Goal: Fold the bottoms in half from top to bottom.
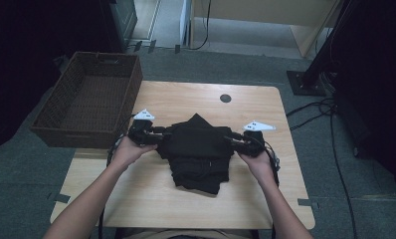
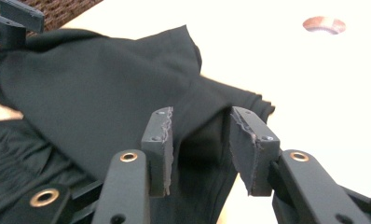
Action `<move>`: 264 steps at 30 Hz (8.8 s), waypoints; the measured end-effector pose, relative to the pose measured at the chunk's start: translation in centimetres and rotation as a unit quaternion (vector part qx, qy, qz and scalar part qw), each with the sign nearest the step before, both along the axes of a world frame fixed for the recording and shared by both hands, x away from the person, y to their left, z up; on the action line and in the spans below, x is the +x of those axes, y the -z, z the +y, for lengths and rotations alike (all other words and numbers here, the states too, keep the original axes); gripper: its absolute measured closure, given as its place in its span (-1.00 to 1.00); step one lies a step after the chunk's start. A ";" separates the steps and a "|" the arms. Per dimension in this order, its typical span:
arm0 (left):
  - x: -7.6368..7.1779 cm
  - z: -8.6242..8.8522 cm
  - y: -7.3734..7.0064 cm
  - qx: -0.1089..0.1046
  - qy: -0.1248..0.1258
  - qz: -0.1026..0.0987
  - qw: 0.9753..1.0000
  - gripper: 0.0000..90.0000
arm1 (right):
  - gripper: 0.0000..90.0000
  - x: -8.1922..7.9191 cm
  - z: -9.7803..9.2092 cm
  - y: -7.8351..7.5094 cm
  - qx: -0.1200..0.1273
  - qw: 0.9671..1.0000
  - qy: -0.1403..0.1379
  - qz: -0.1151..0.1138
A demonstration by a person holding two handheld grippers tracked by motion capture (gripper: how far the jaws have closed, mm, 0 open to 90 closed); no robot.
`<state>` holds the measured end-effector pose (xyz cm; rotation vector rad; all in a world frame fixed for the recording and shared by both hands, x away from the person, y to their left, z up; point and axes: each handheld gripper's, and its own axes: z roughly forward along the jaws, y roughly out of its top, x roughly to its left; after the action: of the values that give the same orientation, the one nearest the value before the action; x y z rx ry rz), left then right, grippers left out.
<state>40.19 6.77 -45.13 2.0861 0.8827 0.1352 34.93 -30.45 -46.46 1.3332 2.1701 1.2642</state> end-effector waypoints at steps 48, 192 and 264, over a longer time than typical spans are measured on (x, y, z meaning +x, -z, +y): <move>4.6 -2.4 2.2 0.010 -0.010 -0.032 0.999 0.96 | 0.78 6.9 4.2 3.0 -0.031 0.998 -0.001 0.050; 6.4 -2.8 2.3 0.048 -0.045 -0.008 0.998 1.00 | 1.00 7.7 3.6 1.2 -0.068 0.997 0.021 0.035; 9.3 -4.5 4.1 0.063 -0.033 0.022 0.997 -0.08 | 0.51 2.4 5.6 4.7 -0.078 0.997 -0.011 0.012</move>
<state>49.49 2.24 -49.19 2.1854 0.9926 0.1848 37.36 -24.81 -51.15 1.2702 2.2541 1.0681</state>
